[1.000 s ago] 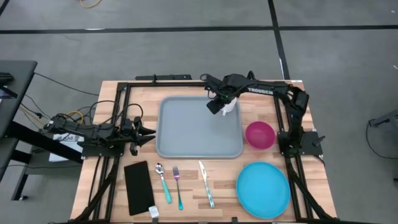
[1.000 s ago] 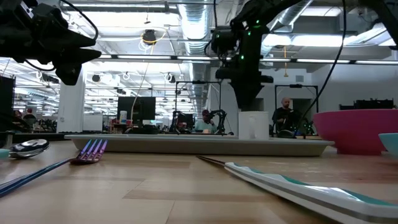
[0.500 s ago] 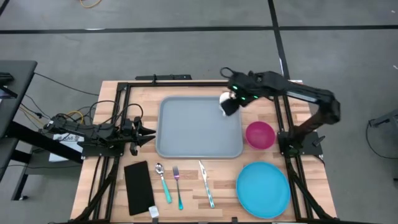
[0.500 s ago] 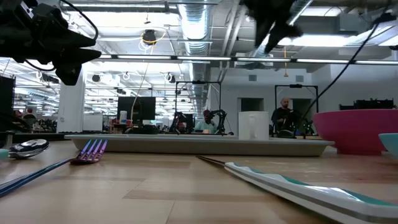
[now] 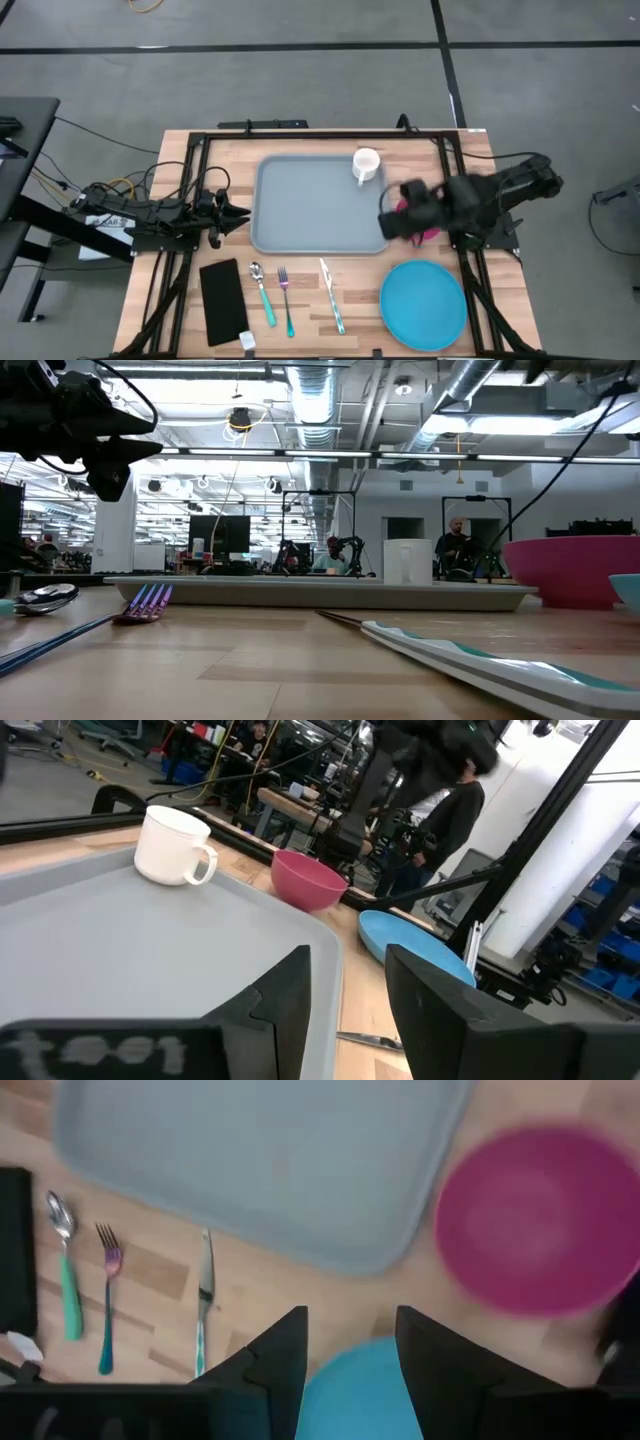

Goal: Set up tray
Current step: Put the blue plate on the gray serving tray

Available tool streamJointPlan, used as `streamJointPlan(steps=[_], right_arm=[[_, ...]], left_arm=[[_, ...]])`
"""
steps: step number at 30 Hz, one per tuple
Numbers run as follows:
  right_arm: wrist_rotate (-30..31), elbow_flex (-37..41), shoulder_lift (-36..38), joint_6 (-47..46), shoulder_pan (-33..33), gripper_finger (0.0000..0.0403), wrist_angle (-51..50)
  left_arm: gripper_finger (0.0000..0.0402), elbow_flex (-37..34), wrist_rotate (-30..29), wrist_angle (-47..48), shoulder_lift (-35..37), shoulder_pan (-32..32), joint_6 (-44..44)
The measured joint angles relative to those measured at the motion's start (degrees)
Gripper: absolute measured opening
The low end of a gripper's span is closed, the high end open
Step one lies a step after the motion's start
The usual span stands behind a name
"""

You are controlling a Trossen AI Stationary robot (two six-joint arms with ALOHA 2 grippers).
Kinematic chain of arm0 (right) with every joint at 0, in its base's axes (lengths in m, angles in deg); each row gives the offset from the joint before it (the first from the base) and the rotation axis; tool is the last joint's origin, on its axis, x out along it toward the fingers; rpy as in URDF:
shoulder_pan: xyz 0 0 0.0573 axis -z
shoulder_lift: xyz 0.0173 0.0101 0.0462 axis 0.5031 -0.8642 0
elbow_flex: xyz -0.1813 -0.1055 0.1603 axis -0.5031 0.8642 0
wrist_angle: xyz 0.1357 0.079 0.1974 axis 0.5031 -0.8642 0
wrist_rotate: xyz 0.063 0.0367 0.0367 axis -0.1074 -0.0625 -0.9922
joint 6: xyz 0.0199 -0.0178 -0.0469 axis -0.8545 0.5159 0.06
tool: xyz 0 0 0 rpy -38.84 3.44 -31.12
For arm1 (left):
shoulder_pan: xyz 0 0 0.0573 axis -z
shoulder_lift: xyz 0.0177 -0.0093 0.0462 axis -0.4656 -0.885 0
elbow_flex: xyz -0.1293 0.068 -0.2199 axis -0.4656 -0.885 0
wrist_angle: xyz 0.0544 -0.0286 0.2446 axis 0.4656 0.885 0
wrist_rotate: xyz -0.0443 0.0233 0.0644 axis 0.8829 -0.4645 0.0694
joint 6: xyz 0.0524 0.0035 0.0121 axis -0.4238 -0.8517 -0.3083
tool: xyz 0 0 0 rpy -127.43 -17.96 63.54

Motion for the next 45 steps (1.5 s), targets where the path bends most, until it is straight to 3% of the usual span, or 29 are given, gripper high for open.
streamJointPlan(steps=[8,18,27,39,45], right_arm=[[-2.24,0.04,-10.57,-22.59,-12.38,0.0143,9.95],[-7.29,0.02,-22.22,-35.46,-19.87,0.0141,19.63],[-9.41,0.02,-27.63,-35.37,-21.88,0.0137,21.13],[-11.81,0.00,-34.06,-27.21,-22.63,0.0137,28.63],[-12.15,0.00,-34.85,-23.80,-21.96,0.0134,25.51]], left_arm=[[0.0119,0.00,0.09,0.01,-0.01,-0.01,1.41],[0.0119,0.00,0.15,0.01,0.00,-0.02,1.41],[0.0119,0.00,0.28,0.01,0.00,-0.02,1.45],[0.0119,0.00,0.72,0.01,0.00,0.00,3.83],[0.0119,0.00,1.21,0.03,0.00,0.00,4.10]])
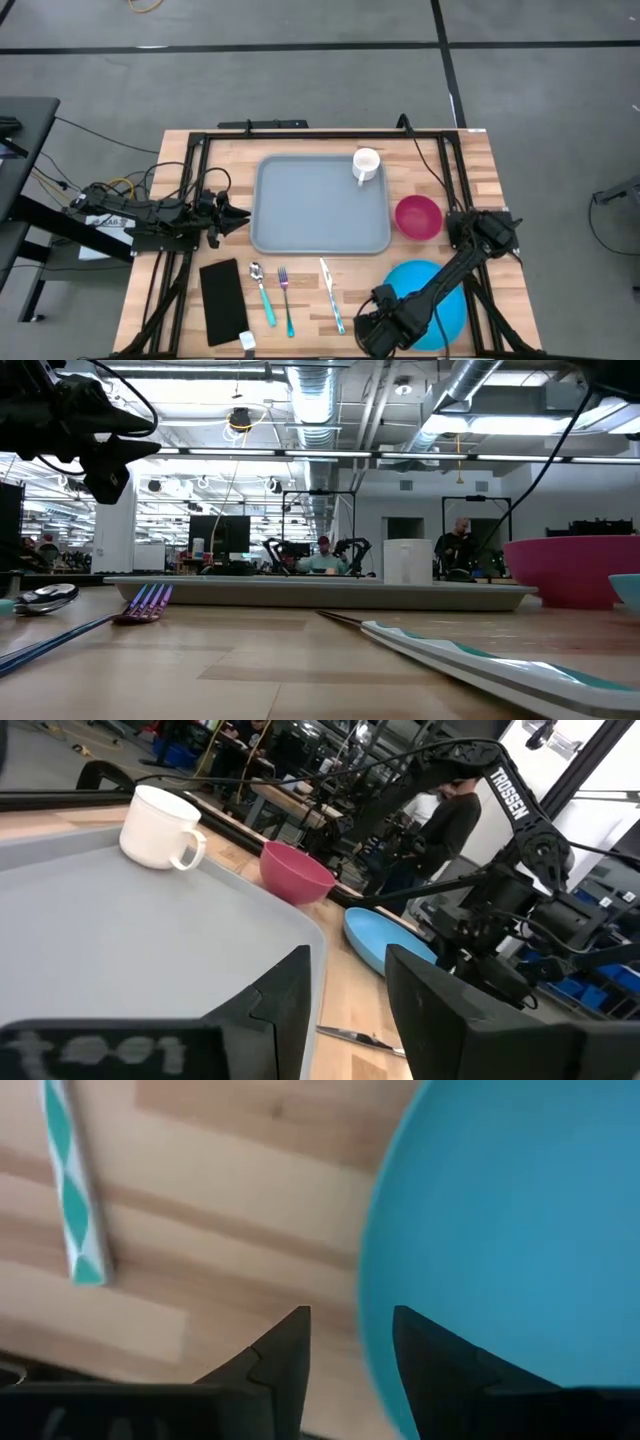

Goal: Set up tray
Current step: Put the blue plate on the gray serving tray

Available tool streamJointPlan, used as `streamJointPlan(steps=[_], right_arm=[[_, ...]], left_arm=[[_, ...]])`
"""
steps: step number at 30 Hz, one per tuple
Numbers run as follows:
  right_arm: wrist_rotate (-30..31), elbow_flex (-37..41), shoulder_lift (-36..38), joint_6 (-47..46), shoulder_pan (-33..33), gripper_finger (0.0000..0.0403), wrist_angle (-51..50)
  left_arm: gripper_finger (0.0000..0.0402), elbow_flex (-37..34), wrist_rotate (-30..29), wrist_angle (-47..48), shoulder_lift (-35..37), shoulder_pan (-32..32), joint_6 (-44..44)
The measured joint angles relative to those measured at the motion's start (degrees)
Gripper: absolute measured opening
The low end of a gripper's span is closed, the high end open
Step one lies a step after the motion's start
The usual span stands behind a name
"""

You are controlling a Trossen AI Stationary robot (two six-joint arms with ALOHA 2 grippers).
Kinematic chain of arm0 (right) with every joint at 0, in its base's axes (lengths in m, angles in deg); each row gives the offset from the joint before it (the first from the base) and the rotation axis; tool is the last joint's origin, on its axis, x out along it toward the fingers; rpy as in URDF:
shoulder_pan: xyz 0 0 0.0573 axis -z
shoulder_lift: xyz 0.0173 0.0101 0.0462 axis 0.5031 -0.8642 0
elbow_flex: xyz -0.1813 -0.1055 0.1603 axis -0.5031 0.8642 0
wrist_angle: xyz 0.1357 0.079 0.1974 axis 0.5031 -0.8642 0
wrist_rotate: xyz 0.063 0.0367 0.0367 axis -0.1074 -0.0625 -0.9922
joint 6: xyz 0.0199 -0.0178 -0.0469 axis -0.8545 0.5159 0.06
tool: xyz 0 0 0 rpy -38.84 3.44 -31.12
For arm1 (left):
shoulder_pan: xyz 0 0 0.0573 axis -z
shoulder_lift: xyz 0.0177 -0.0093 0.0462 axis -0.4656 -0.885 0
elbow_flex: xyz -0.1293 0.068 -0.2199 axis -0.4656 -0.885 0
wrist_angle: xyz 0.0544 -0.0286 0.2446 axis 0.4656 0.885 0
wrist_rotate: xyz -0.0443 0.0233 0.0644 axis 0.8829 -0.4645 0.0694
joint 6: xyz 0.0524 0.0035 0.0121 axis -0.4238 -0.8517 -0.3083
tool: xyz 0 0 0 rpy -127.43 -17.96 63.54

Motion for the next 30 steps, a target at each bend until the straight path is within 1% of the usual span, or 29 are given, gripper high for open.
streamJointPlan(steps=[5,10,15,24,27,30], right_arm=[[-0.04,0.00,0.00,0.47,0.44,0.0129,-3.07],[-0.09,-0.06,-0.56,4.16,0.71,0.0127,-0.42],[-1.30,-0.11,-1.78,4.85,1.58,0.0127,0.81],[-3.18,-0.11,-4.18,6.91,2.00,0.0126,0.11],[-4.48,0.13,-4.63,7.44,2.03,0.0113,-1.19],[-5.37,-0.08,-4.90,7.68,2.03,0.0082,0.55]], left_arm=[[0.0119,0.00,0.41,0.02,0.00,0.00,0.04],[0.0119,0.00,0.41,0.02,0.00,0.00,0.04],[0.0119,0.00,0.43,0.04,0.00,0.00,0.06],[0.0119,0.00,0.47,0.05,0.00,-0.01,0.07],[0.0119,0.00,0.41,0.07,0.00,0.00,0.06],[0.0119,0.00,0.40,0.07,0.00,-0.02,0.07]])
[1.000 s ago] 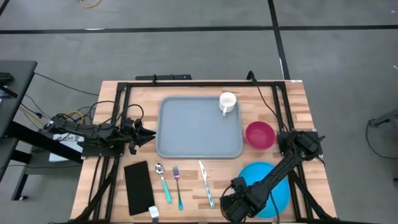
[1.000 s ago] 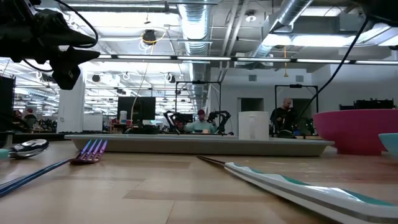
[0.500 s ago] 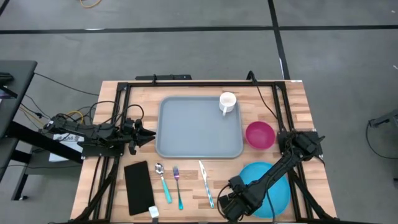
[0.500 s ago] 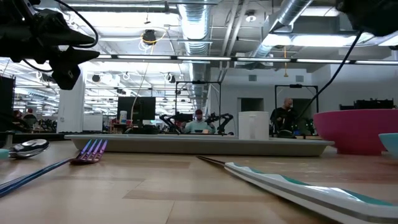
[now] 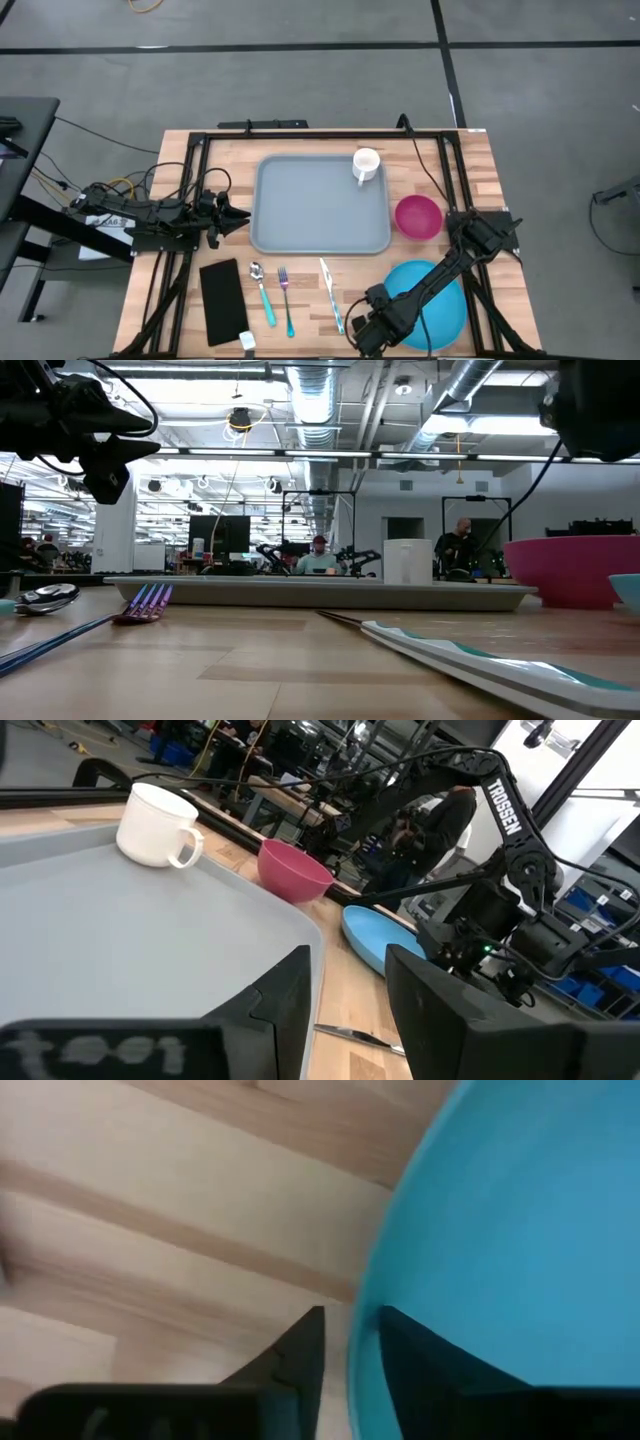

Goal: Set up tray
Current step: Put the blue plate on the gray serving tray

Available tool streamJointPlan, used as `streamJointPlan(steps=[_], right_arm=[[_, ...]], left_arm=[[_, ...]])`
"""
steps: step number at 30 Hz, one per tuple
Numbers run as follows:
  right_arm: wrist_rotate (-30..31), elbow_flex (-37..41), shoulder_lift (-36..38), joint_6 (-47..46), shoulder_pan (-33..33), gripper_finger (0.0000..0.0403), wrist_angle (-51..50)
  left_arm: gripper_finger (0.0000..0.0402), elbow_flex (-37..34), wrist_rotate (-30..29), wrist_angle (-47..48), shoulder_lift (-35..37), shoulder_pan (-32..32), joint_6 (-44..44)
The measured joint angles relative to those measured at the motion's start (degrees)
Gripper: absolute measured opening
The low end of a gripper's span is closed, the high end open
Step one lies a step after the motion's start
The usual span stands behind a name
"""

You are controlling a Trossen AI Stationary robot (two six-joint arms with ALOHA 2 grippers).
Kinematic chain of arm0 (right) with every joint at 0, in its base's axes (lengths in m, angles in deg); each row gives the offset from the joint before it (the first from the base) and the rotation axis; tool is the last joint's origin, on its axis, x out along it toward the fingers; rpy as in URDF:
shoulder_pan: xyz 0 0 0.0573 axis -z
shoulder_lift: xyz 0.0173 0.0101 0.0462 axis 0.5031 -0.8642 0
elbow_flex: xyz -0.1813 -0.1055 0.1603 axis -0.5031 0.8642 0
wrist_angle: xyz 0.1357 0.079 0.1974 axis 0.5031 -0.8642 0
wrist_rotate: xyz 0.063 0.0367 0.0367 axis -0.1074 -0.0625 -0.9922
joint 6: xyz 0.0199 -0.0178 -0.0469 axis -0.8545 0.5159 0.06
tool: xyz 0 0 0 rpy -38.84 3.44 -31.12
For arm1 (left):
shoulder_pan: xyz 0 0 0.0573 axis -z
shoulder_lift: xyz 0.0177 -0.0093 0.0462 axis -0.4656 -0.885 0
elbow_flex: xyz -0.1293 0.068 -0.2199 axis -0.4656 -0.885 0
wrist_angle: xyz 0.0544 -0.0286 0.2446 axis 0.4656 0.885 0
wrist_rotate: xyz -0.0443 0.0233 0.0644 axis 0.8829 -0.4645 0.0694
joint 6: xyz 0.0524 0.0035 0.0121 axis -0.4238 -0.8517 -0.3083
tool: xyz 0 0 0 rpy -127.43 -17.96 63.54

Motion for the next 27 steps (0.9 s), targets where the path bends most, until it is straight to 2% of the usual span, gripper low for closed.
streamJointPlan(steps=[6,11,16,27], right_arm=[[-0.82,0.02,0.02,0.03,0.11,0.0010,0.04],[-2.00,-0.08,0.05,-0.29,0.83,0.0020,0.23],[-1.93,-2.50,-0.04,0.01,1.57,0.0005,-0.27],[2.56,-12.38,-0.04,6.14,4.46,0.0001,-8.70]], left_arm=[[0.0119,0.00,-0.04,0.00,0.00,0.02,0.00],[0.0119,0.00,-0.04,0.00,0.00,0.01,-0.01],[0.0119,0.00,-0.06,0.00,0.00,0.02,-0.01],[0.0119,0.00,-0.11,0.00,0.00,0.02,-0.02]])
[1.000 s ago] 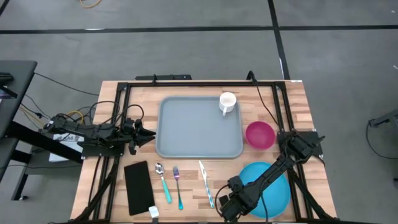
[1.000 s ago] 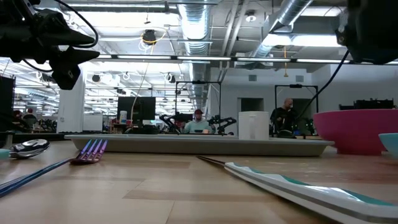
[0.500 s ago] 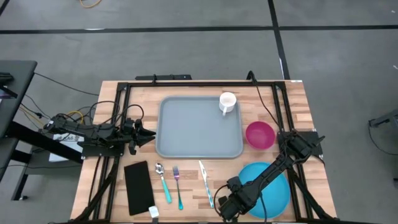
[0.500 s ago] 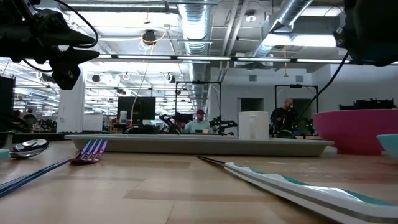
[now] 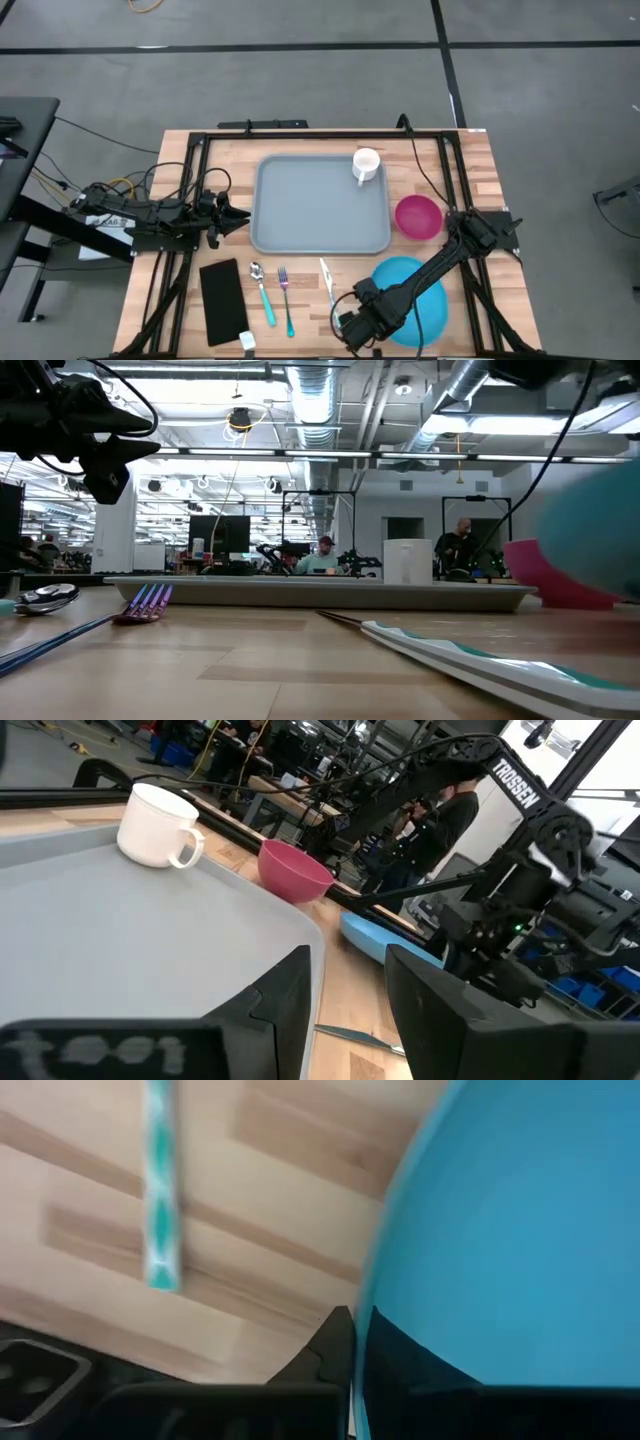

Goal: Set up tray
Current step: Put the blue plate on the gray serving tray

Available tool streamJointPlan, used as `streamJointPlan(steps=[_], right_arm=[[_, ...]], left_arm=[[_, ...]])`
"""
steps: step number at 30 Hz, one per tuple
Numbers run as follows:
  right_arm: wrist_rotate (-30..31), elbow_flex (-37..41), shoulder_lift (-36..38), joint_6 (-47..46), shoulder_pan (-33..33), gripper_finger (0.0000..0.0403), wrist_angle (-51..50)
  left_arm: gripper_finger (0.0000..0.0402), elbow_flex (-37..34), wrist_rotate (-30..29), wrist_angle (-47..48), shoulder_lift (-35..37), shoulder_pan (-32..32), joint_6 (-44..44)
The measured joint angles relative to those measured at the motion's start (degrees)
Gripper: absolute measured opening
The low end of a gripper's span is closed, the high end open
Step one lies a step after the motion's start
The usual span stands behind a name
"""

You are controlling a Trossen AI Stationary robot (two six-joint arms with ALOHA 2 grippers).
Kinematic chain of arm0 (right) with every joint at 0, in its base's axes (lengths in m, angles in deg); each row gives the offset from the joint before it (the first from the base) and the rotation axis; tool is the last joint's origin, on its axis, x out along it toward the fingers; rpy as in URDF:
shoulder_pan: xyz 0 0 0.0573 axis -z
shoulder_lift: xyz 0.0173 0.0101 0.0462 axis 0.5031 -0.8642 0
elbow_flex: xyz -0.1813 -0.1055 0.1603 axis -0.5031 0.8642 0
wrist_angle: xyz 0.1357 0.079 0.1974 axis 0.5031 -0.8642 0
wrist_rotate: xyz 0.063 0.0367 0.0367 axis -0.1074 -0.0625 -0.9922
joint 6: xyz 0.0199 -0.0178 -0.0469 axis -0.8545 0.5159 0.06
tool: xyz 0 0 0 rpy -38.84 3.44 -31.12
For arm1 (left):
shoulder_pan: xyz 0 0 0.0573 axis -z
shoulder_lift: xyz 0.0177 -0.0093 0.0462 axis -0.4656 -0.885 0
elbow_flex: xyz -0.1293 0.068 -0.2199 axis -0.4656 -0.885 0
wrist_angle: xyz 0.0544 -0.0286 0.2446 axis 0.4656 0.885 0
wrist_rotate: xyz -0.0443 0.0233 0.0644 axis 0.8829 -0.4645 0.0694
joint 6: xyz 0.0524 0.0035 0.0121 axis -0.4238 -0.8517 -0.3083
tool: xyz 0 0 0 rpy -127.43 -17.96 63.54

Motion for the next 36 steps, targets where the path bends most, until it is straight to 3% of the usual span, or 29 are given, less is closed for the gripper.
streamJointPlan(steps=[11,21,36], right_arm=[[3.53,-7.16,-0.02,15.21,5.61,0.0001,-1.60],[4.39,-7.40,-0.02,24.86,10.22,0.0000,-1.96],[4.33,-7.40,-0.02,51.93,18.88,0.0000,-1.38]], left_arm=[[0.0119,0.00,0.00,0.00,0.00,-0.02,0.00],[0.0119,0.00,0.00,0.00,0.00,0.00,0.00],[0.0119,0.00,-0.01,0.01,0.00,-0.01,0.00]])
